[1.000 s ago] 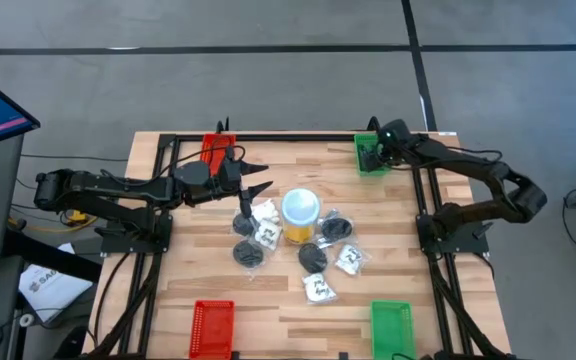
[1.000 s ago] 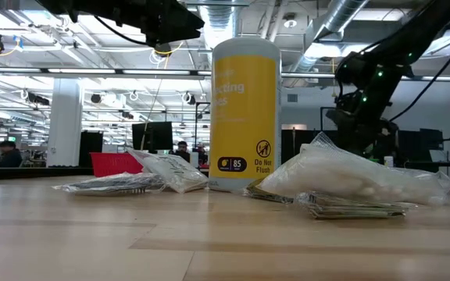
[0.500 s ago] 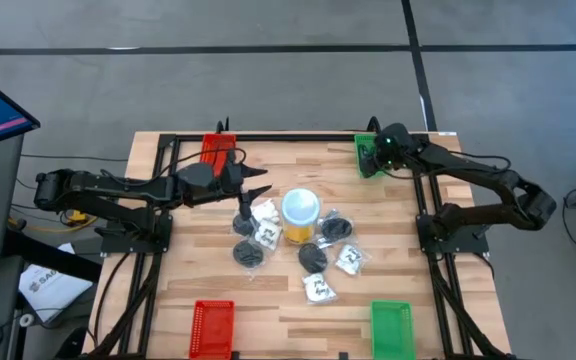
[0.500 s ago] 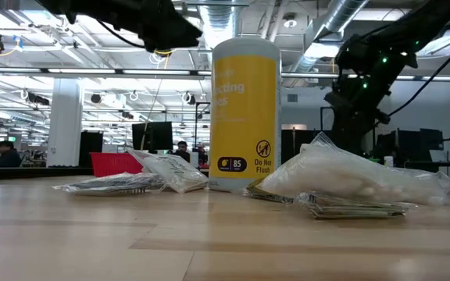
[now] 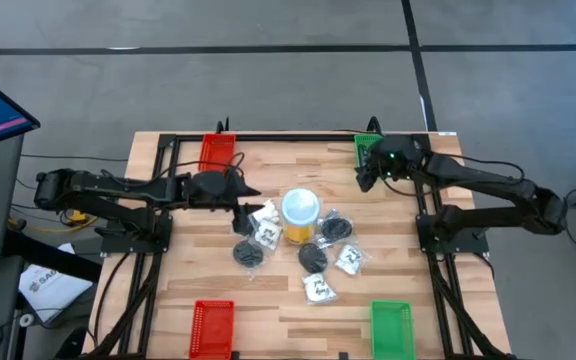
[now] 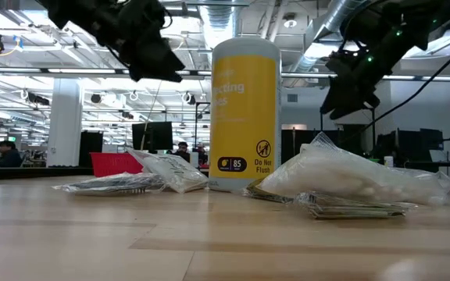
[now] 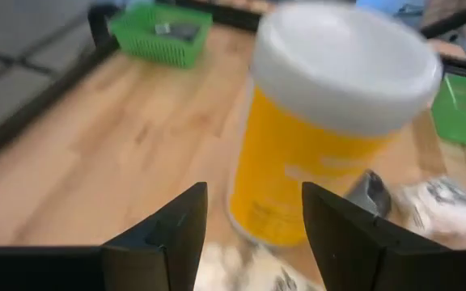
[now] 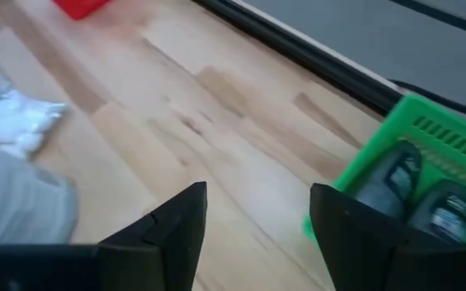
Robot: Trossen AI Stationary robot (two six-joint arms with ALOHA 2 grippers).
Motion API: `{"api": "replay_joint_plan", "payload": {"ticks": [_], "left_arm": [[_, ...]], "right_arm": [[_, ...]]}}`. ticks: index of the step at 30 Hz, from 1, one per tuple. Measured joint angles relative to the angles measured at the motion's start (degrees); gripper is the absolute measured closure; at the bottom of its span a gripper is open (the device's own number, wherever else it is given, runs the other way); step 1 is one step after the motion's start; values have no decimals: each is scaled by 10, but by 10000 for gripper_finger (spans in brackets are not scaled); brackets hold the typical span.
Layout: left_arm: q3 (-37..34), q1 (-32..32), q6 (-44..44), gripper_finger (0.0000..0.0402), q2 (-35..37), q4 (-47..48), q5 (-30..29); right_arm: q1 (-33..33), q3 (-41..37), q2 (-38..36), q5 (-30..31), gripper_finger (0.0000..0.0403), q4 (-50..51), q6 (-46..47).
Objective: Pick & Place Travel size toiletries
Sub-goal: Put the white cotton pack into the bottom green bin
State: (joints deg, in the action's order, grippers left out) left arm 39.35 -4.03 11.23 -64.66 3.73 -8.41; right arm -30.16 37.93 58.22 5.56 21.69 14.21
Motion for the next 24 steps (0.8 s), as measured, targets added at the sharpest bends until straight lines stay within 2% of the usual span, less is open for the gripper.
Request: {"api": "replay_joint_plan", "payload": {"ticks": [4,14,20,24], "left_arm": [[-11,18,45,211,0,21,3],[-105,41,212,211,0,21,16],[-146,43,301,211,0,7,37],[-165,43,328,211,0,-38,53]], "right_arm": [[22,0,-2,0,201,-2,8],[57,0,-2,0,215,-15,9],[69,0,-2,0,224,-21,9],[75,0,-2,0,230,-34,8]]}}
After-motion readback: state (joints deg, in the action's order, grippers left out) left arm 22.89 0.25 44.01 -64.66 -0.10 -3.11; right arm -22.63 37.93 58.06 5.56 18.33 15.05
